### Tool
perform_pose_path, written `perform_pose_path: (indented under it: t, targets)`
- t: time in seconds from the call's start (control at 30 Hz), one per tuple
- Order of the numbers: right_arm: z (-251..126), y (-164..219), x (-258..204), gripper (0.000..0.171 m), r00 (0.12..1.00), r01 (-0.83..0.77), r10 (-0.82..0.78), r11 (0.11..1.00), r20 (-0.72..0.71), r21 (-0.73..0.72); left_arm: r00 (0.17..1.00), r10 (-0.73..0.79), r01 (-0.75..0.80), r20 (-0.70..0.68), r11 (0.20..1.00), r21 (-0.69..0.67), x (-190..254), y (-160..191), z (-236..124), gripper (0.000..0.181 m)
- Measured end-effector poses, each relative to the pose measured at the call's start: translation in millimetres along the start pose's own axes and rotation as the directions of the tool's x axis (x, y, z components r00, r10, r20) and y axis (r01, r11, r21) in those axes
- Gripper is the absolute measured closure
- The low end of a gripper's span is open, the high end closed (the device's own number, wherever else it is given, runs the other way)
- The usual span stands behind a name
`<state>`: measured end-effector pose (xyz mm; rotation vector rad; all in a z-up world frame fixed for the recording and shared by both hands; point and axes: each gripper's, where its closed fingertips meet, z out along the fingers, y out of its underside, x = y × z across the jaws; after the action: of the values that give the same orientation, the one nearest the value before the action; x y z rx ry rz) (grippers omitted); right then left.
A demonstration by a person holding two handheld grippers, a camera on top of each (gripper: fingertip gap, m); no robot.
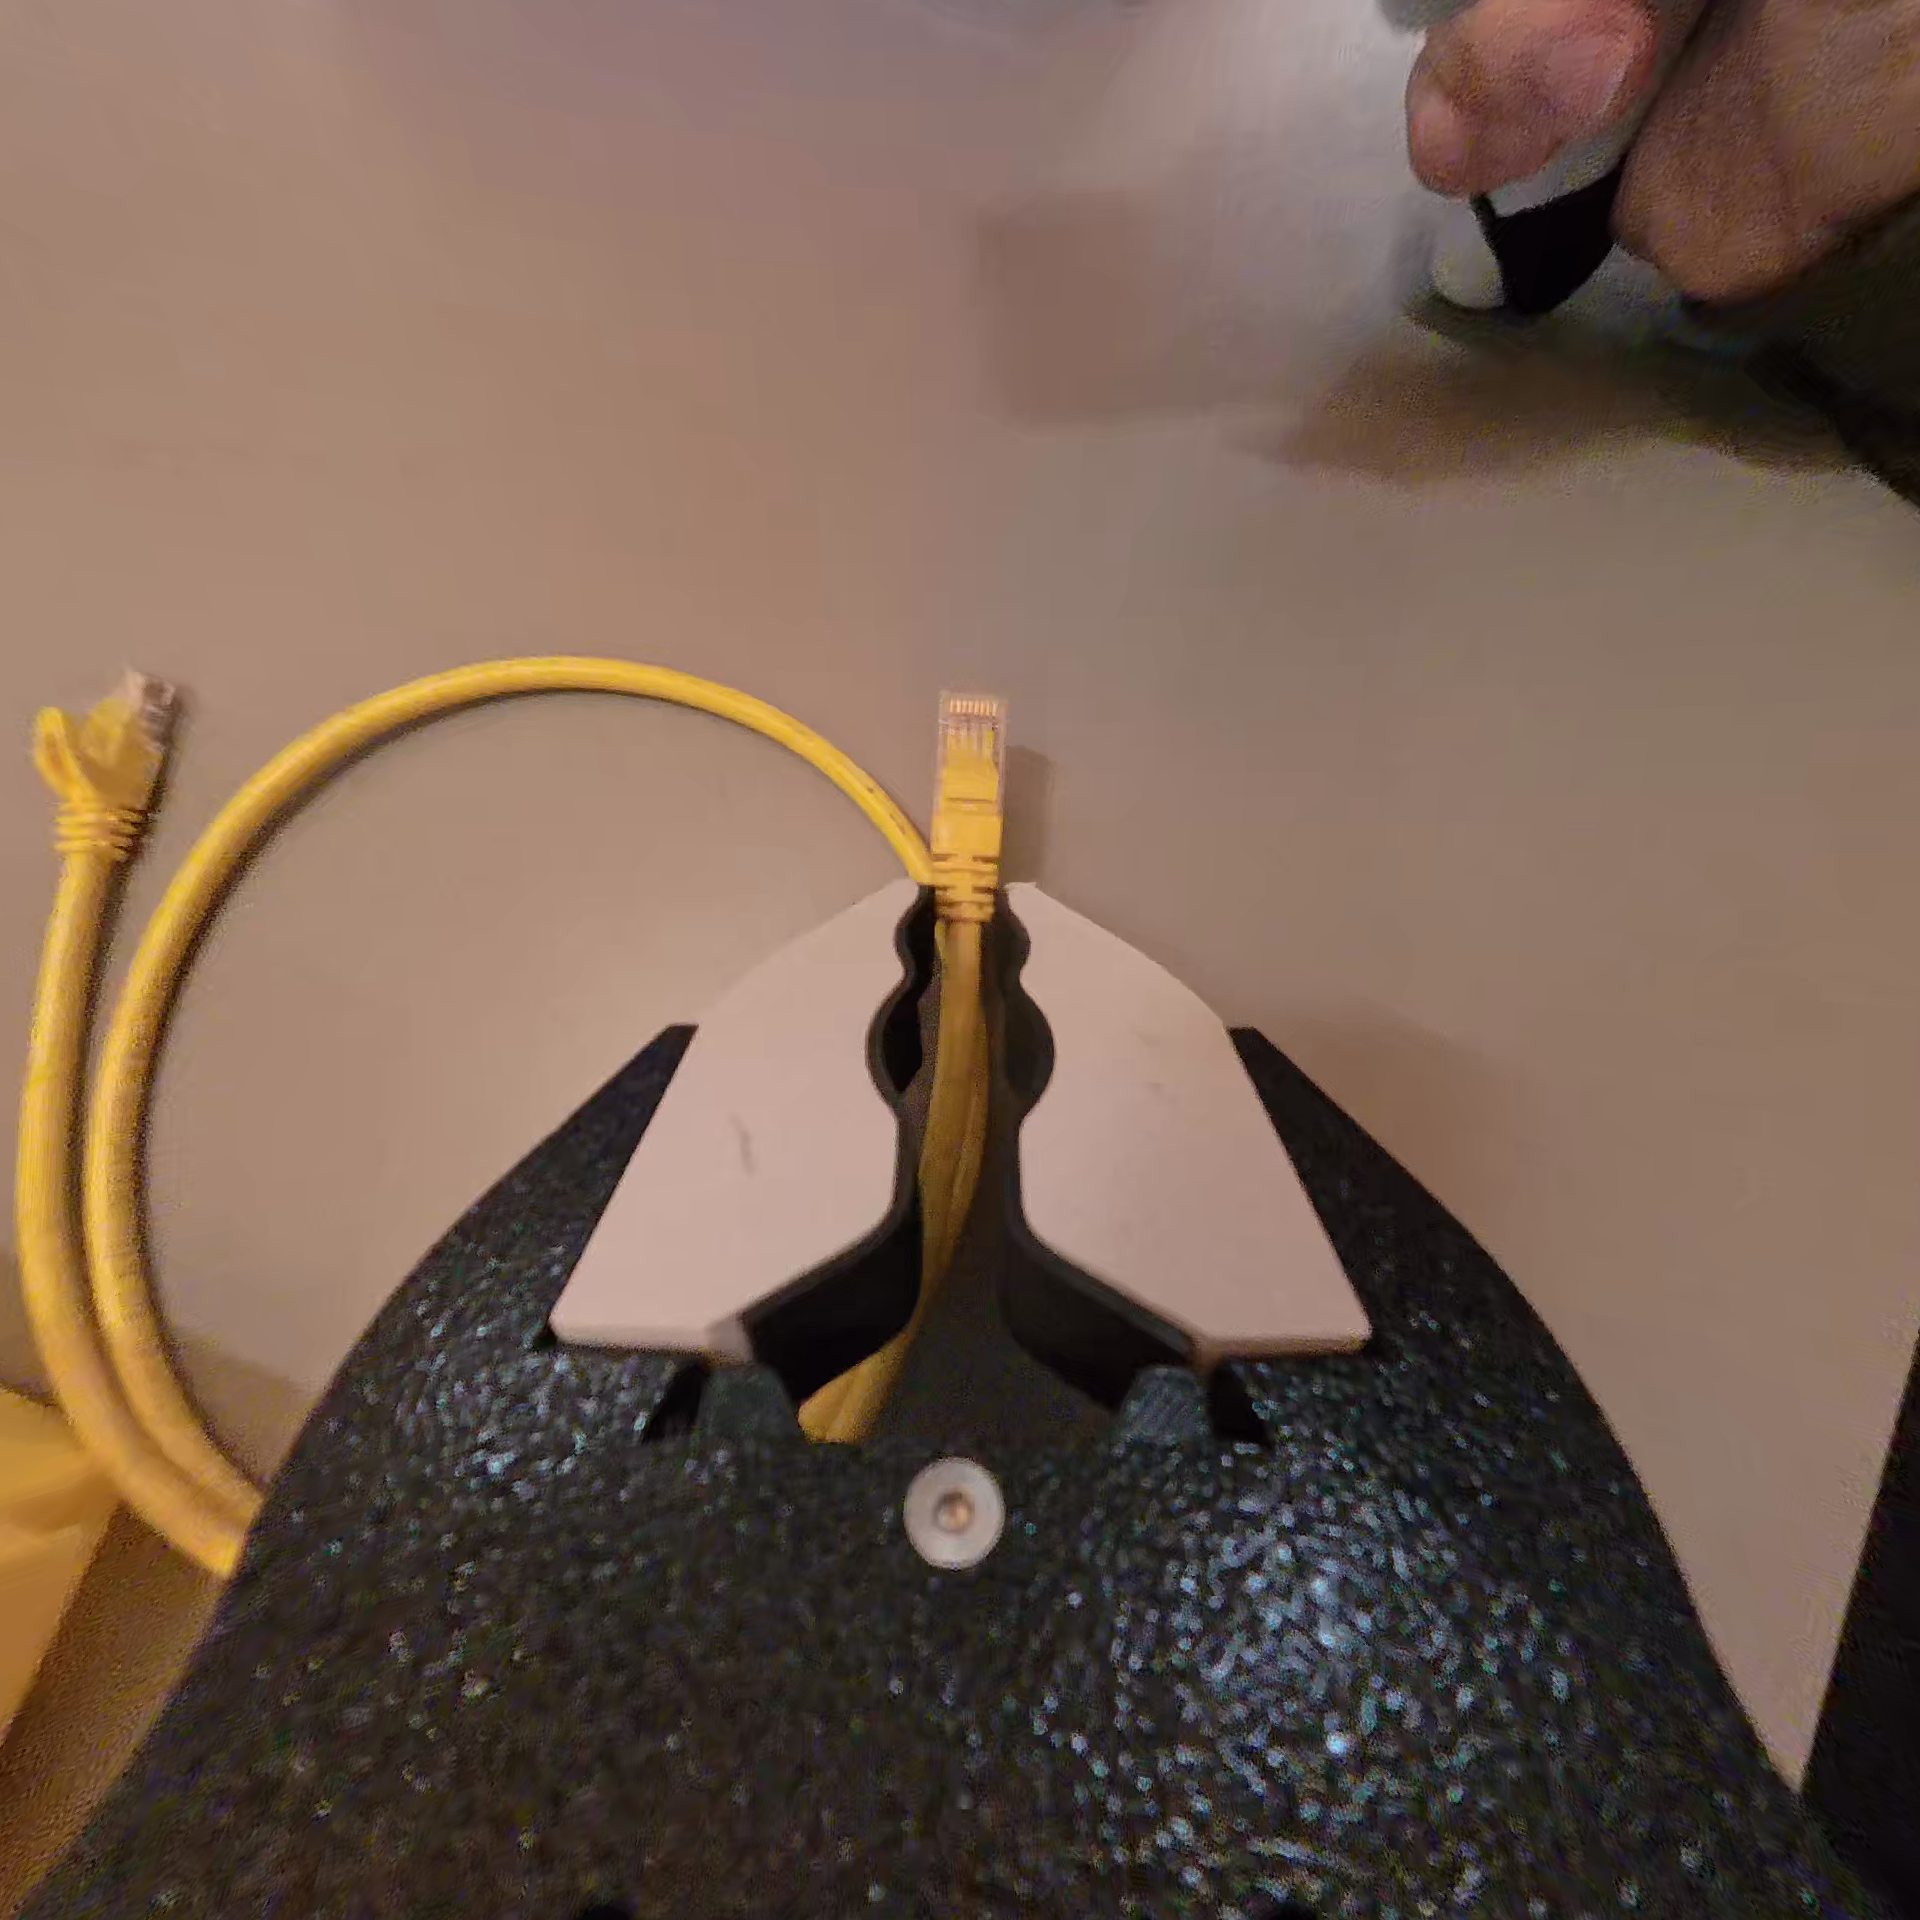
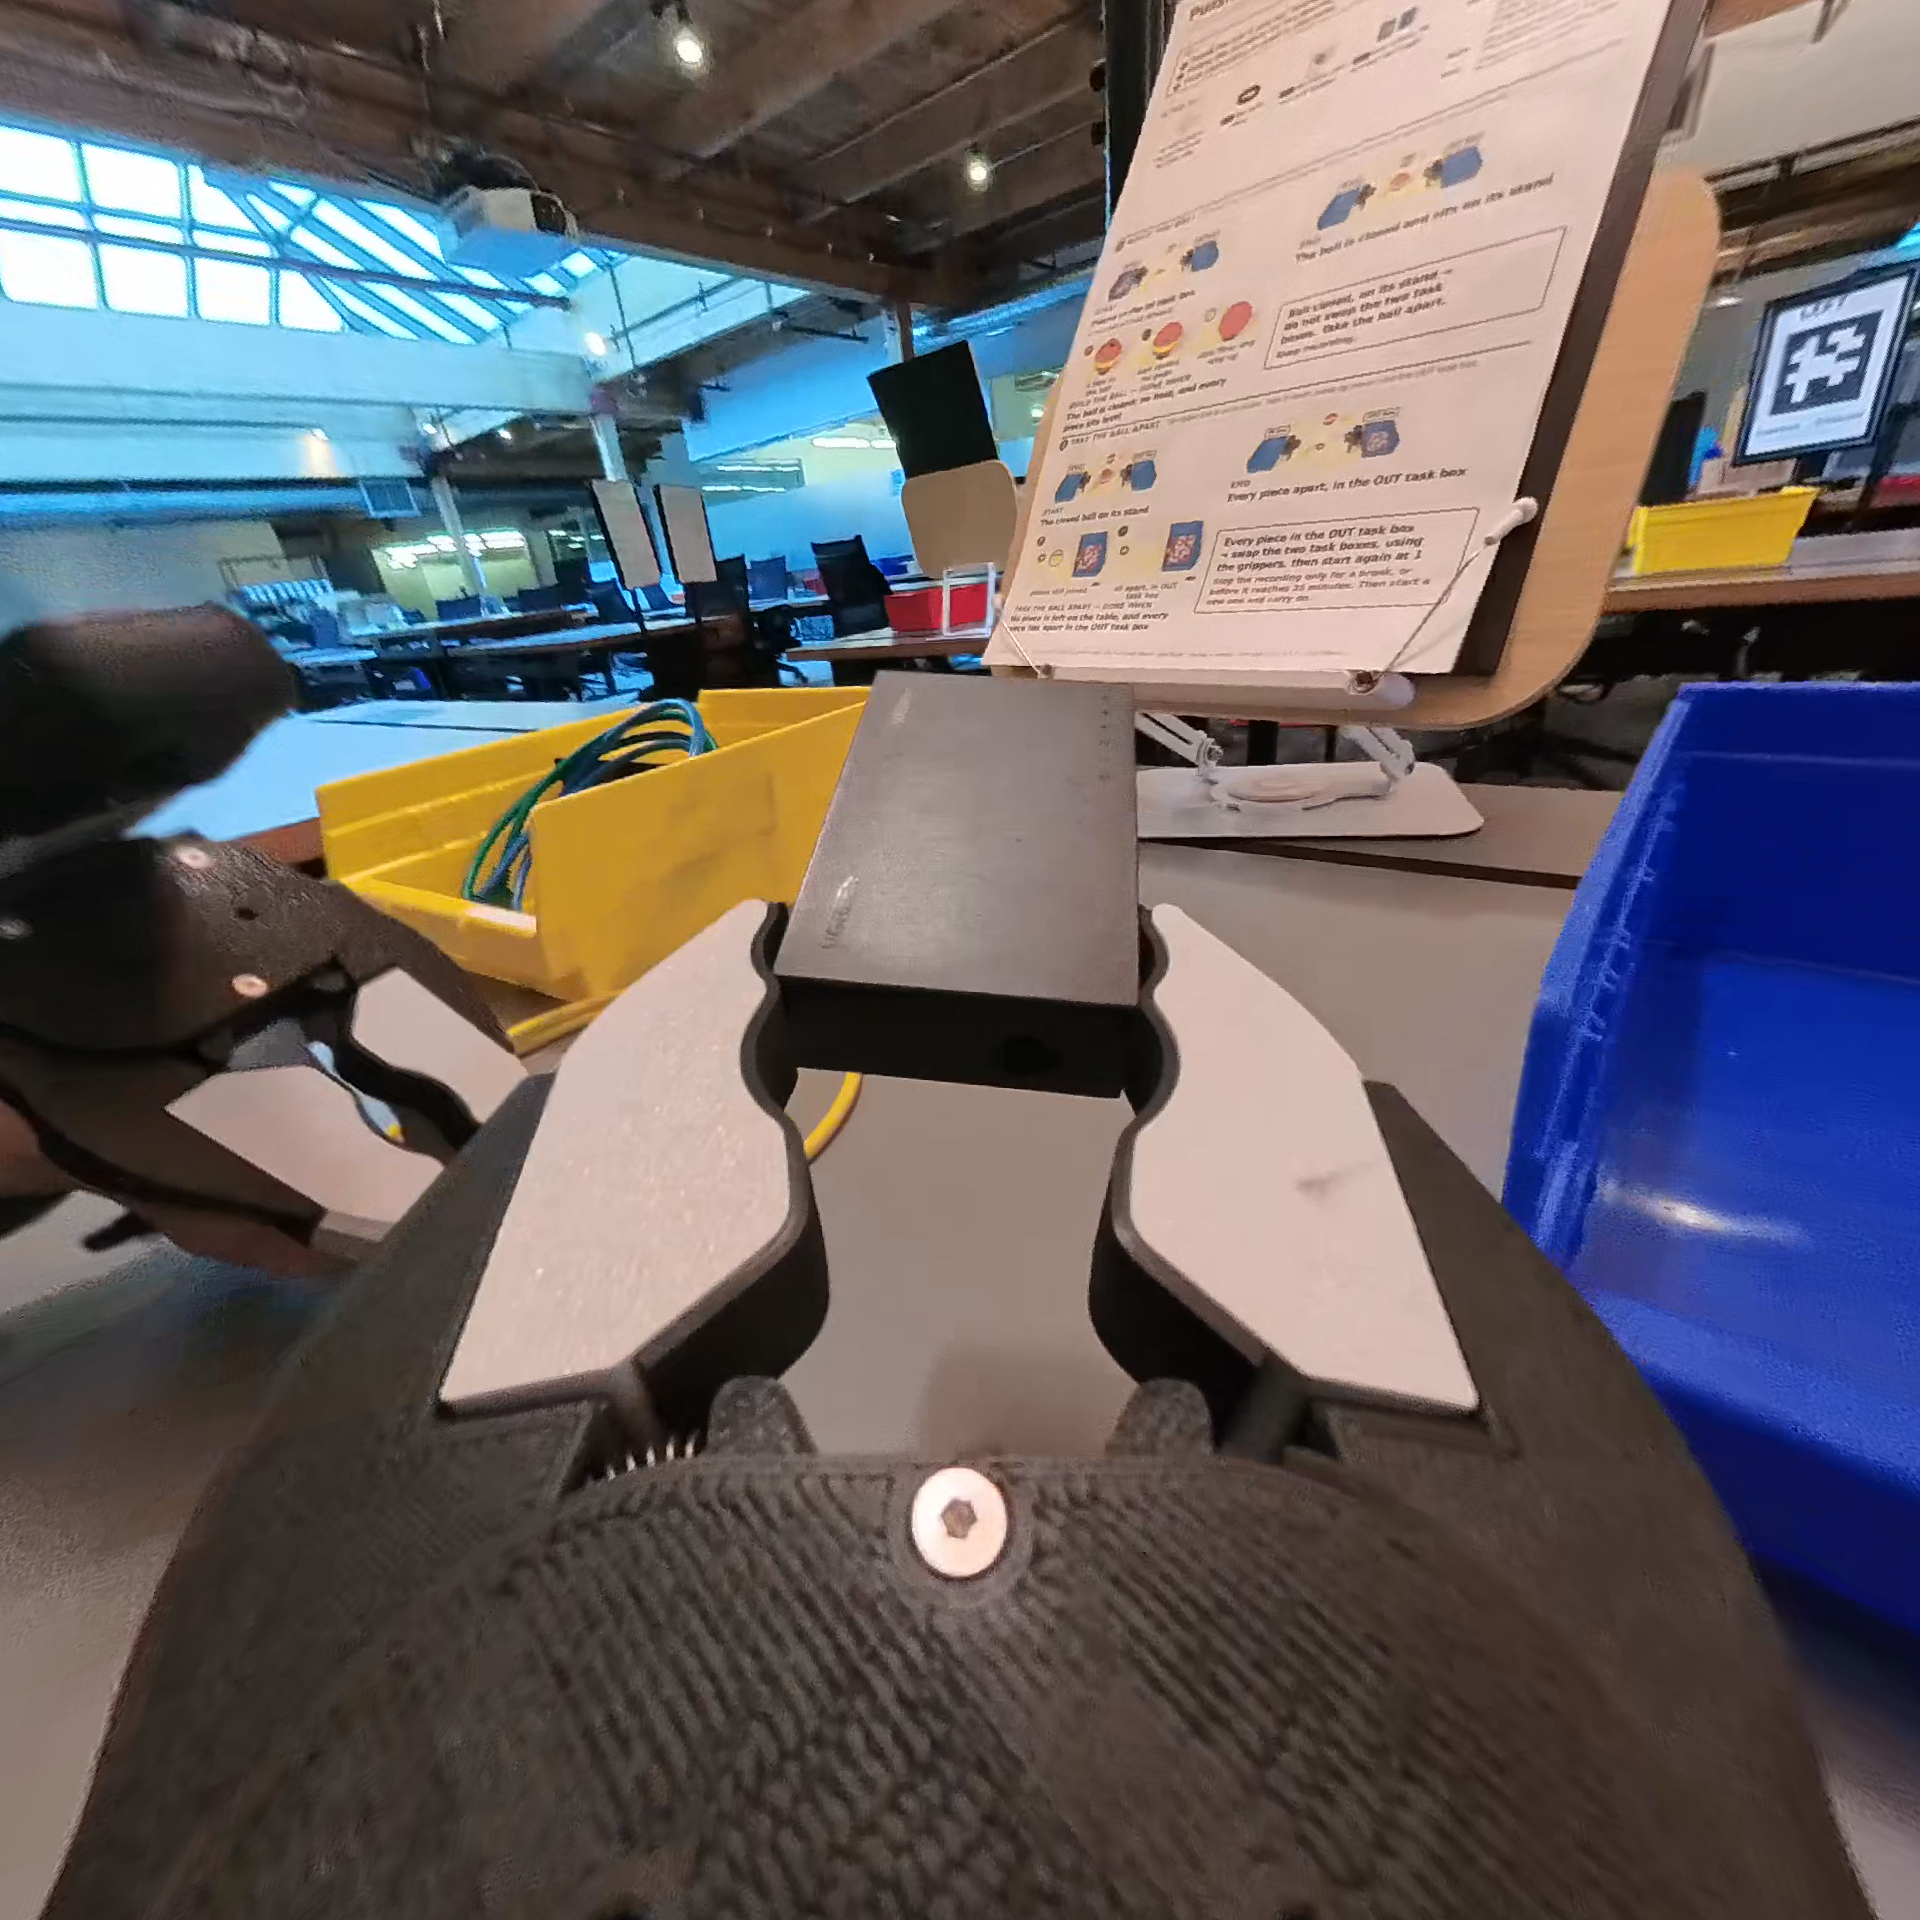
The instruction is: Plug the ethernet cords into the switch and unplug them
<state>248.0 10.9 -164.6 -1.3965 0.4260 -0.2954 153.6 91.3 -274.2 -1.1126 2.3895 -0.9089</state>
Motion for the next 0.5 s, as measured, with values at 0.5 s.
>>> perform_pose_path:
  t: [0.5]
  targets:
    - [1.1,0.9,-2.3,0.109,0.999,-0.013,0.013,1.000,0.034,-0.008,0.999,0.049,-0.048,-0.006,0.998,0.047,4.4,8.5,3.9,0.164]
